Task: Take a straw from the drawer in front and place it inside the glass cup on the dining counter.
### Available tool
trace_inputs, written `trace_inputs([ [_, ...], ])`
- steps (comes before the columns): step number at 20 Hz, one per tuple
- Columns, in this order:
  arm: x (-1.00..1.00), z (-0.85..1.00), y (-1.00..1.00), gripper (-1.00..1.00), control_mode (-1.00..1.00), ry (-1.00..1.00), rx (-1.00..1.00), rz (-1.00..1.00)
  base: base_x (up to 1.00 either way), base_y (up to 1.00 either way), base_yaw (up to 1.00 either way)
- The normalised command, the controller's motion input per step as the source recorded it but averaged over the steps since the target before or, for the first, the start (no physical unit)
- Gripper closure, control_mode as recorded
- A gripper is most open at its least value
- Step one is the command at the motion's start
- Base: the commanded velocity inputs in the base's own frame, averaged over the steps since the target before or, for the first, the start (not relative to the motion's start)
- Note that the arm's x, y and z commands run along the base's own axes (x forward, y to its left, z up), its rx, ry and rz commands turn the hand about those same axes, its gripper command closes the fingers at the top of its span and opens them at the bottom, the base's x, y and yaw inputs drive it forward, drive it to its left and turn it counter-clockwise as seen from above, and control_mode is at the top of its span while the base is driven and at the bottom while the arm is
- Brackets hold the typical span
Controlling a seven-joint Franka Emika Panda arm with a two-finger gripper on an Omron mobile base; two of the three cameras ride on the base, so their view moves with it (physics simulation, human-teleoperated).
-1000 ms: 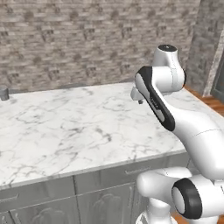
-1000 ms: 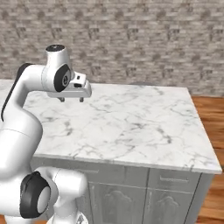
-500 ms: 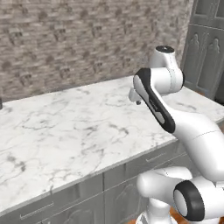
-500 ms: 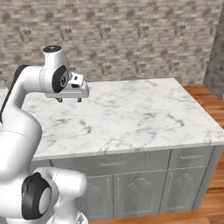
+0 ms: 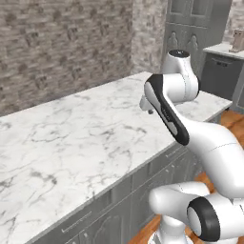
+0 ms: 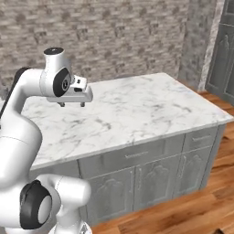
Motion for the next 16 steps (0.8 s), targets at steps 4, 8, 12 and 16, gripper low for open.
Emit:
trace_inputs([
  [4,0.0,0.0,0.0,-1.0,1.0,0.0,0.0,0.0,-0.29,0.41,-0.4],
  [8,0.0,0.0,0.0,-1.0,1.0,0.0,0.0,0.0,-0.21,0.39,-0.39],
  [12,0.0,0.0,0.0,-1.0,1.0,0.0,0.0,0.0,-0.26,0.34,-0.35],
  [16,0.0,0.0,0.0,-1.0,1.0,0.0,0.0,0.0,-0.38,0.26,-0.32],
])
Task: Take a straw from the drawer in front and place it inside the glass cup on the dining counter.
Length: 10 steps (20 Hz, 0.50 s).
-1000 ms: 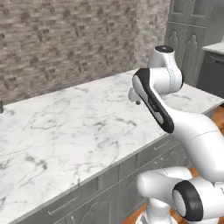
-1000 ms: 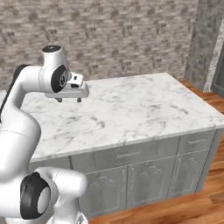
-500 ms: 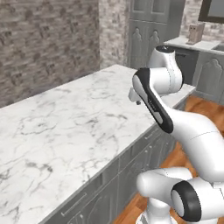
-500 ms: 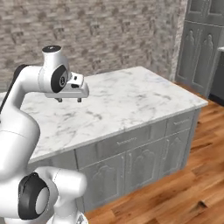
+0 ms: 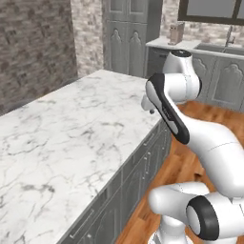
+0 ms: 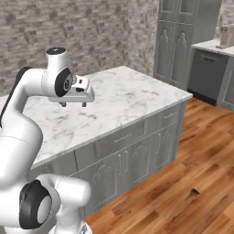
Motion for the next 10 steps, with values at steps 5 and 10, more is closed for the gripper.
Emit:
trace_inputs([
  [5,0.0,0.0,0.0,-1.0,1.0,0.0,0.0,0.0,-0.12,0.34,-0.25],
  [10,0.0,0.0,0.0,-1.0,1.0,0.0,0.0,0.0,0.29,0.06,-0.13],
])
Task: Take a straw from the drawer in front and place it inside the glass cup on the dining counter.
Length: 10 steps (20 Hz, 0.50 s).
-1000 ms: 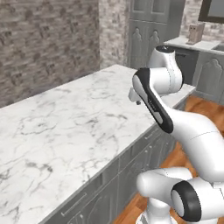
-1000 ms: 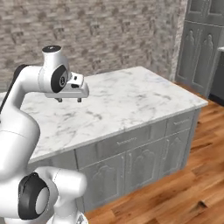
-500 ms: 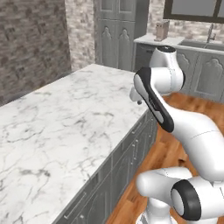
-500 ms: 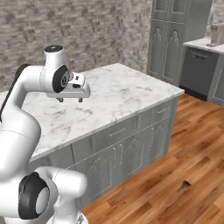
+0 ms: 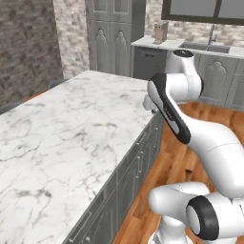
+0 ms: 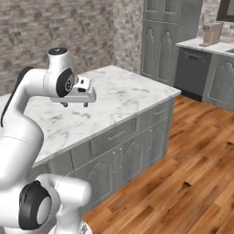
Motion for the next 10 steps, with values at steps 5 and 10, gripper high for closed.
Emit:
trace_inputs([
  [5,0.51,-0.53,-0.39,-1.0,-1.0,0.11,0.19,-0.18,0.0,0.0,0.0],
  [10,0.57,-0.89,-0.86,-1.0,-1.0,0.16,0.41,-0.27,0.0,0.0,0.0],
])
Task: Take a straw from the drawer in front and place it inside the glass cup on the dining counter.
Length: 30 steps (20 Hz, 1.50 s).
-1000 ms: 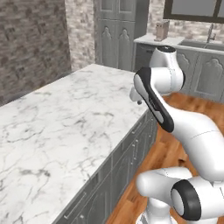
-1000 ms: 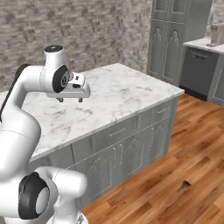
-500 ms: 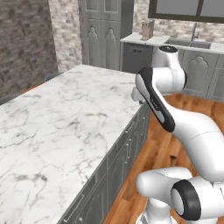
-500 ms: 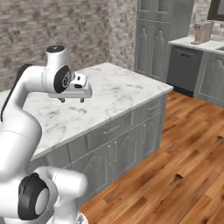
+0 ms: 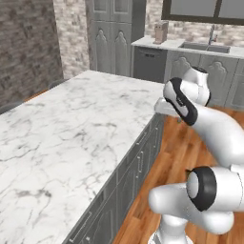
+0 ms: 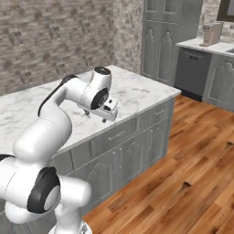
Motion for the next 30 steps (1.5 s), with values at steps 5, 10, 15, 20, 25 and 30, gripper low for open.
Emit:
trace_inputs([
  [5,0.08,-0.79,-1.0,-1.0,-1.0,0.17,0.53,-0.1,0.0,0.0,0.0],
  [10,0.49,-0.95,-0.86,-1.0,-1.0,0.14,0.48,-0.05,0.0,0.0,0.0],
  [15,0.77,-1.0,-0.44,-1.0,-1.0,0.07,0.41,0.0,0.0,0.0,0.0],
  [20,0.99,-0.89,0.0,-1.0,-1.0,0.0,0.28,-0.01,0.0,0.0,0.0],
  [25,0.84,-0.18,0.0,-1.0,-1.0,-0.02,0.17,0.0,0.0,0.0,0.0],
  [30,0.38,0.0,0.13,-1.0,-1.0,0.0,0.21,0.0,0.0,0.0,0.0],
])
